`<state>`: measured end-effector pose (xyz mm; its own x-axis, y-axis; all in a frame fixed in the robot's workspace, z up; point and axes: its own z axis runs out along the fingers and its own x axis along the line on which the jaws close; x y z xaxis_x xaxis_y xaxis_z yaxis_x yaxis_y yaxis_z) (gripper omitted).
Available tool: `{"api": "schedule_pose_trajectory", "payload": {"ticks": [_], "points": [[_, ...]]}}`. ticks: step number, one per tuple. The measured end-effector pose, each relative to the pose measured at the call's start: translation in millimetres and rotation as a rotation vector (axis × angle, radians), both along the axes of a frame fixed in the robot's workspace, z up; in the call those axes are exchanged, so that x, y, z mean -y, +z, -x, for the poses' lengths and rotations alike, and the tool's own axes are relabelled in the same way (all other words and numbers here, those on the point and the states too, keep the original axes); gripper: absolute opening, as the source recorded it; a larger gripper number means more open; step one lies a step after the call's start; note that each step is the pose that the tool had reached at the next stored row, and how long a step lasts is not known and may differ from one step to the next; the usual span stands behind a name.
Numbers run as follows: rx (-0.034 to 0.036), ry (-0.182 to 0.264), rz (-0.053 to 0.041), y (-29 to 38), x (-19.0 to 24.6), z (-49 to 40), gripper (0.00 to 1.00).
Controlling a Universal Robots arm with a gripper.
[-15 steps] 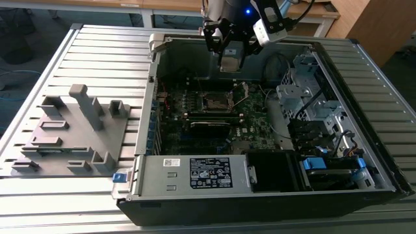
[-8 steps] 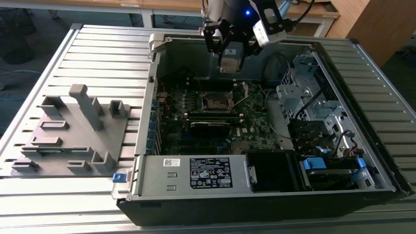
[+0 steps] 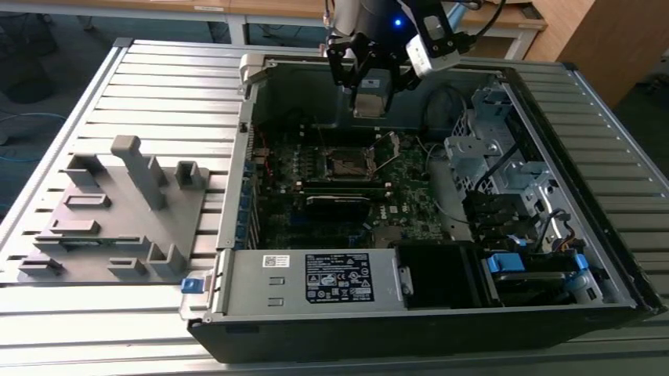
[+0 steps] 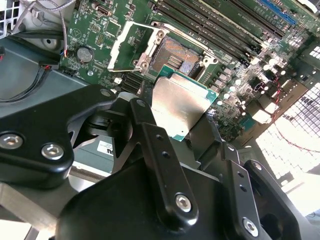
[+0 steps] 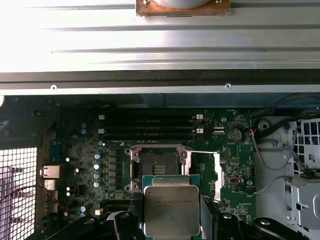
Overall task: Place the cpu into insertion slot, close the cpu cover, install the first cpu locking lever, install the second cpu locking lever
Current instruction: 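Place the cpu into insertion slot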
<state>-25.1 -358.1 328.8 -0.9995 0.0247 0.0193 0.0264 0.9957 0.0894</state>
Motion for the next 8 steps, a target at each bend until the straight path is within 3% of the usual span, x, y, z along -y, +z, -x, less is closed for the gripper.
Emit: {"api": "schedule_pose_trajectory", "payload": {"ticks": [8], "points": [[0.0001,0.0,-0.0004,-1.5,0.0,0.0,0.54]]}}
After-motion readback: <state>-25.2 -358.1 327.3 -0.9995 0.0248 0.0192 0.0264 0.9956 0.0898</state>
